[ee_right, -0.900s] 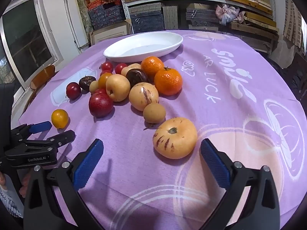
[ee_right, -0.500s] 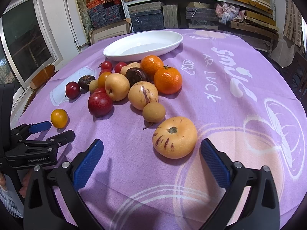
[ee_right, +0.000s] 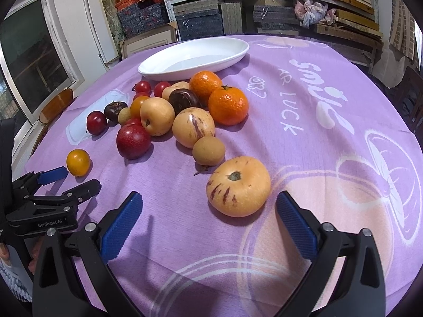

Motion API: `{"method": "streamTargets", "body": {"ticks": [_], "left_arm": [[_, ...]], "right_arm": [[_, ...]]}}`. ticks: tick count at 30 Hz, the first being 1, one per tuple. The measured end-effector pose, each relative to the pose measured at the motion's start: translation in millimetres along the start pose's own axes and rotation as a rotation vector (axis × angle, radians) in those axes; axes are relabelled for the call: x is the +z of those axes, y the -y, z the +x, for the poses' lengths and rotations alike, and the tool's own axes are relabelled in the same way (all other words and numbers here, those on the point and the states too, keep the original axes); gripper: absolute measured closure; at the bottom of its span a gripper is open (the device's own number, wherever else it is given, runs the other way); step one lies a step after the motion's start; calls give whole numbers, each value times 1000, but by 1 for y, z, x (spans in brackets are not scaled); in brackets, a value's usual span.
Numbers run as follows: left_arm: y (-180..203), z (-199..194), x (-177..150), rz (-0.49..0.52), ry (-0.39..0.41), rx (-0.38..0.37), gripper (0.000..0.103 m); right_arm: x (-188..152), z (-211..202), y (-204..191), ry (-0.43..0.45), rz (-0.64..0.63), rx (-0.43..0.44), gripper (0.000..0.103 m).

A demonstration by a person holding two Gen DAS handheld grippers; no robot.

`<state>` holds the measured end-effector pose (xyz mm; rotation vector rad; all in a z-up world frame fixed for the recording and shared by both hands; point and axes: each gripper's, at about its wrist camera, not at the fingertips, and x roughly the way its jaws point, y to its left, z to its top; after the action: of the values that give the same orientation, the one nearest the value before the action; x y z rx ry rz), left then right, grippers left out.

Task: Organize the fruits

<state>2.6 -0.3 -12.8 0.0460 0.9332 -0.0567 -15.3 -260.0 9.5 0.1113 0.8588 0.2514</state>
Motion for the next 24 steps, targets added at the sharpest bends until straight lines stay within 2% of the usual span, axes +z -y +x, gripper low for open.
{"method": "streamTargets", "body": {"ticks": [16,24], "left_arm": [[0,-1,-1,-1,6,4,3],[0,-1,-1,0,6,3,3]], "right_arm": [[-1,7,3,-45,33,-1,4],[0,9,-1,-12,-5,-26,4]]}}
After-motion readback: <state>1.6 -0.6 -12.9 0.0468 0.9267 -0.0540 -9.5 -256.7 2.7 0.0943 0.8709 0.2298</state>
